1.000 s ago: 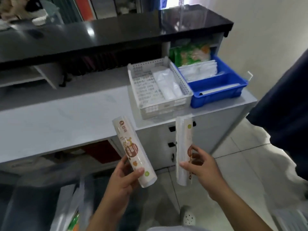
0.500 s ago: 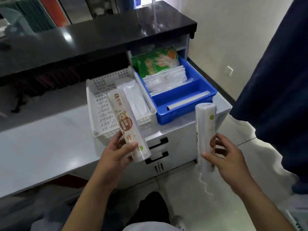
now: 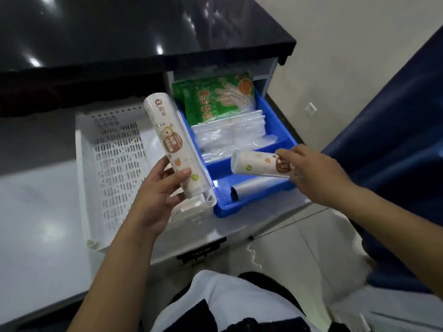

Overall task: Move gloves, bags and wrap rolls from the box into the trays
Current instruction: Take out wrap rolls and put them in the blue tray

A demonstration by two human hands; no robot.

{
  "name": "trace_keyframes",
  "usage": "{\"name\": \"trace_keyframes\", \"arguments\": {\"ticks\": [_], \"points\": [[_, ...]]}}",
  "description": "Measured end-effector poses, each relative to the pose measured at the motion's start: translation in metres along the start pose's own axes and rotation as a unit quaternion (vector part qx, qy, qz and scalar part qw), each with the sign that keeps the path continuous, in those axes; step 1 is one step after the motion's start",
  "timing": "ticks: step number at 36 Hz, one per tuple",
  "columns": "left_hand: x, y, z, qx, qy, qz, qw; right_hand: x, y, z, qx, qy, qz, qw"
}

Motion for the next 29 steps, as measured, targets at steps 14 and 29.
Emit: {"name": "trace_keyframes", "arguments": {"ticks": [14,29], "points": [[-0.005,-0.004,0.001,0.016,-0.102,-0.035,0.994,0.080,0.002,-0.064,-0.125,0.089,0.202,0.967],[-0.057,0.009,-0.036,0.153,-0.223,-0.069,0.960,0.088,-0.025,-0.066,-0.003,0.000,0.215,0.977]]}}
Point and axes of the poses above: each hand's wrist, its own x-axis towards the middle knuckle, its own z-axis out of the back of the hand, y = z × x, the point moved 8 cm from there along x, towards the middle knuckle, and after that the axes turned 5 degrees about -x, right-handed, at the moved point
